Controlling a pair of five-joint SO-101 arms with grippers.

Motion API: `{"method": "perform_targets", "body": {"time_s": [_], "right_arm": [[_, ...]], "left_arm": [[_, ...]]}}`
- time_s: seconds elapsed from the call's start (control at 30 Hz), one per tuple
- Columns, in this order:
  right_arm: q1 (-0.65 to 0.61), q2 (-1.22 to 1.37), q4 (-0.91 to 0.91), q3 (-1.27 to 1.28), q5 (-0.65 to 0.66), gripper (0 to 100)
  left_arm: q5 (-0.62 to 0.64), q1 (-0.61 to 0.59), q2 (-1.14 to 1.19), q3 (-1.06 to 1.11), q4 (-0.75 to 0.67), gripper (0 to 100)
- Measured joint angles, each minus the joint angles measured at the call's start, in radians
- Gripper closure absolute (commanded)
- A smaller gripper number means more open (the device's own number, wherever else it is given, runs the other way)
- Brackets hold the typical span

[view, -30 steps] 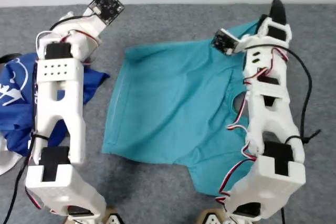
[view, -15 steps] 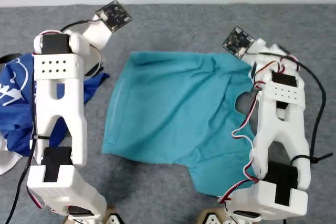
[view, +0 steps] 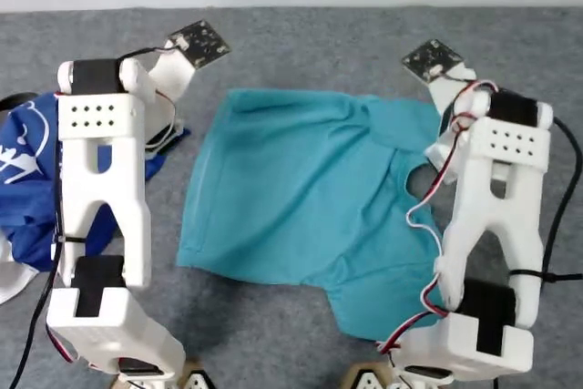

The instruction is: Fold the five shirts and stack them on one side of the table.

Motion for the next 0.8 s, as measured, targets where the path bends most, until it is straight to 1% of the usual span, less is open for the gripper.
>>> {"method": "perform_targets", "body": {"time_s": [0.07,0.13,0.3,0.5,0.6,0.7,0.8], "right_arm": [[-0.015,0.012,0.123,-0.048,-0.023,79.0],[-0.034,0.017,0.201,-0.071,-0.046,79.0],[-0.032,-0.006,0.215,-0.021,-0.081,79.0],[-0.046,-0.094,0.212,0.227,-0.089,79.0],[-0.061,-0.094,0.141,0.338,-0.089,78.9],[-0.064,-0.063,0.003,0.399,-0.091,78.9],[-0.066,0.003,-0.133,0.405,-0.109,78.9]], "left_arm": [[0.029,0.000,-0.020,0.000,0.000,89],[0.049,0.000,-0.040,0.000,0.000,89],[0.060,0.000,-0.104,0.094,0.002,89],[0.064,0.000,-0.212,0.258,0.002,89],[0.064,0.000,-0.256,0.322,0.002,89],[0.064,0.000,-0.288,0.382,-0.023,89],[0.064,0.000,-0.316,0.410,-0.032,89]]}}
